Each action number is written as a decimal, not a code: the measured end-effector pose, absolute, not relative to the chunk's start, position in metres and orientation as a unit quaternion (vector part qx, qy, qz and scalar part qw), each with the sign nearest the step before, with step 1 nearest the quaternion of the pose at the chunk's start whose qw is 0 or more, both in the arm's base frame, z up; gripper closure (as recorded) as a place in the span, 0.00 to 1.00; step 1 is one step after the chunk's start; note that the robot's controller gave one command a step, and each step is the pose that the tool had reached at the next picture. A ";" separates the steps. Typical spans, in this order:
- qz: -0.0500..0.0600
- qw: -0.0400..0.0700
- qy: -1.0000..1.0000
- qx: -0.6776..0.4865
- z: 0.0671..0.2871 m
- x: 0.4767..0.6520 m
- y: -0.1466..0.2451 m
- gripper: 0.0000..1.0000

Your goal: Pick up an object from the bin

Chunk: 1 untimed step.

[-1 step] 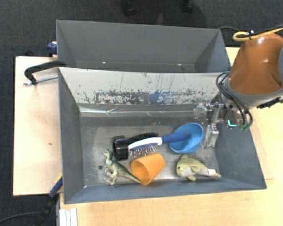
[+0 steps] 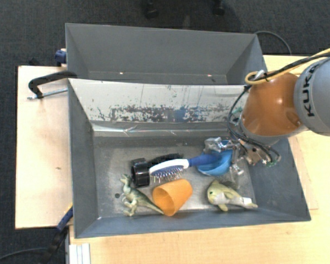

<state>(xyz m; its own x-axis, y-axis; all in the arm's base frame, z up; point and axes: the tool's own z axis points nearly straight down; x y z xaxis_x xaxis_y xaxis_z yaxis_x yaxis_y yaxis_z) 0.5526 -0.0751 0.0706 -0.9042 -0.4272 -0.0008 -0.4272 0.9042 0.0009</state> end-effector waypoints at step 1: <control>-0.001 0.004 0.976 -0.219 0.075 0.555 -0.076 1.00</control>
Offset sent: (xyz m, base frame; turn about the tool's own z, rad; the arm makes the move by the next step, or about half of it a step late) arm 0.0000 0.0000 0.0000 0.0000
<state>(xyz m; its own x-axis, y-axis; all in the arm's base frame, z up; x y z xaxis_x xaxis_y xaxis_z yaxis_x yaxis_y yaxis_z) 0.5550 -0.0757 0.0750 -0.9036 -0.4283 -0.0070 -0.4283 0.9036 -0.0039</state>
